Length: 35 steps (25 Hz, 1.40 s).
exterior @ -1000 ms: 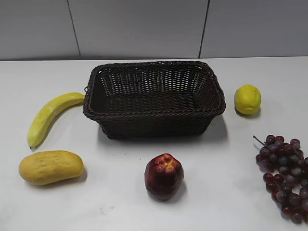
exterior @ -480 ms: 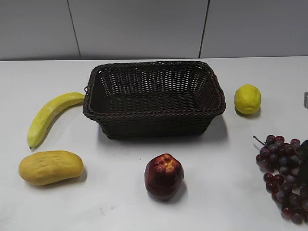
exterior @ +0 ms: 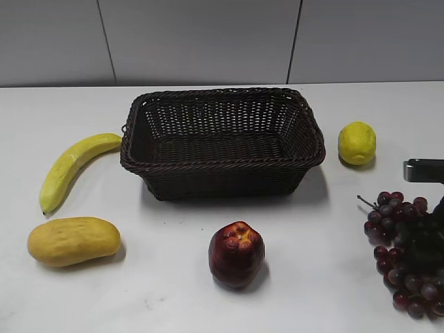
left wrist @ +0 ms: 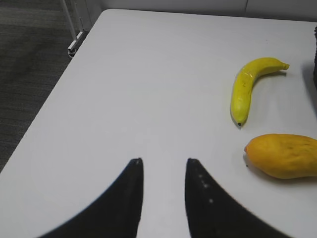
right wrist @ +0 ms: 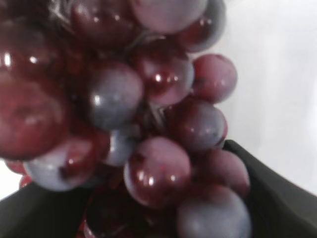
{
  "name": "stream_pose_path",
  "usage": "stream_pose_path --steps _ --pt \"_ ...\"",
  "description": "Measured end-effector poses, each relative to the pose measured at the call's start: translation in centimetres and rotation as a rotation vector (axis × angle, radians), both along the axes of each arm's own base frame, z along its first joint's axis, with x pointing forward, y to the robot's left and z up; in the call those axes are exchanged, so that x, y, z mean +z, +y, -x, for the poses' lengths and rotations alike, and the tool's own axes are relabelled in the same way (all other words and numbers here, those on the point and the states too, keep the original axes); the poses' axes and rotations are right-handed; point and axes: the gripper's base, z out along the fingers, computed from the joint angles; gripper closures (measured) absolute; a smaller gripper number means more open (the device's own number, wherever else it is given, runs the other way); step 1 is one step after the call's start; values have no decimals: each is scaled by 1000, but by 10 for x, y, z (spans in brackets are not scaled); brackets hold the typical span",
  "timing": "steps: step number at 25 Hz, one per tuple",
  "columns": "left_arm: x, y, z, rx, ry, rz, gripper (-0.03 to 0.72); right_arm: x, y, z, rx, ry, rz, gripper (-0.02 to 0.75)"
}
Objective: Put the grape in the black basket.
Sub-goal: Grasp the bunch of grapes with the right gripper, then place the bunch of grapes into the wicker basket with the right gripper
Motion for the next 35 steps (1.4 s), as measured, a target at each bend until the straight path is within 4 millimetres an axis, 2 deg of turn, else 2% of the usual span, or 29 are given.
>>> stream_pose_path --steps 2,5,9,12,15,20,25,27,30,32,35 --pt "0 0 0 0 0 0 453 0 0 0 1 2 0 221" --pt "0 0 0 0 0 0 453 0 0 0 10 7 5 433" --pt "0 0 0 0 0 0 453 3 -1 -3 33 17 21 441" --pt "0 0 0 0 0 0 453 18 -2 -13 58 -13 37 442" --pt "0 0 0 0 0 0 453 57 -1 -32 74 -116 39 449" --pt "0 0 0 0 0 0 453 147 1 -71 132 -403 50 451" --pt "0 0 0 0 0 0 453 221 10 -99 182 -646 -15 452" --pt "0 0 0 0 0 0 453 243 22 -107 230 -727 -57 452" --pt "0 0 0 0 0 0 453 259 52 -119 343 -816 -87 452" --pt "0 0 0 0 0 0 453 258 77 -127 436 -848 -93 452" --pt "0 0 0 0 0 0 453 238 121 -138 585 -860 -99 452"
